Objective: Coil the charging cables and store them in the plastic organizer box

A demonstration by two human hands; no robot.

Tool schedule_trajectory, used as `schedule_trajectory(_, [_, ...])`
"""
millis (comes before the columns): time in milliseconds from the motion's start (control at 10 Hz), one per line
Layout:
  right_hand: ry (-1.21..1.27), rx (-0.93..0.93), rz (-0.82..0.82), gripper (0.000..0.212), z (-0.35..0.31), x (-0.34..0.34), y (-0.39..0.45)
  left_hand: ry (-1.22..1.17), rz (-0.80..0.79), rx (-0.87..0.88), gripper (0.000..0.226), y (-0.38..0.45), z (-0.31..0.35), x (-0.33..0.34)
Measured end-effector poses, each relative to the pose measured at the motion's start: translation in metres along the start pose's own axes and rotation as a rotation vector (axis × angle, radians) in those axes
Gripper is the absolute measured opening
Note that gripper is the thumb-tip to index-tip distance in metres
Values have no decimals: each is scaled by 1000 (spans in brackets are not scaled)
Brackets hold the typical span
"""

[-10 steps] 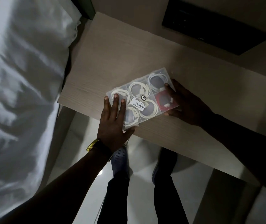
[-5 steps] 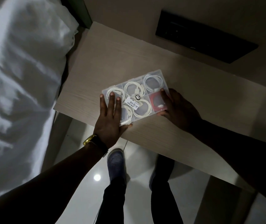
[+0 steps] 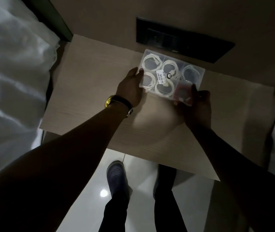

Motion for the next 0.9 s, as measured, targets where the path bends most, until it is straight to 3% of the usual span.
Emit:
schedule_trajectory(400, [-63,-183,-109,81,18,-11,18,109,-24,0,69,9,4,-3])
schedule_trajectory(600, [-26,-138,-96,82,16,-14,16,155,-58,-1,69,11,4,-2])
schedule_trajectory(800, [-64,-104,-188,87,6,-23,13,323,-257,-44,75,8,21,-8])
schedule_trajectory(900, [-83,-52,-207,85,-8,-49,8,386,-231,-5,74,7,54,-31])
Point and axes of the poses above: each hand's wrist, its own y-axis towards the middle knuckle, its own x-axis out of the palm, z = x × y, the point moved 2 cm from there along y, towards the middle knuckle, and after that the axes turned 2 degrees about -x, right-handed, at the moved point
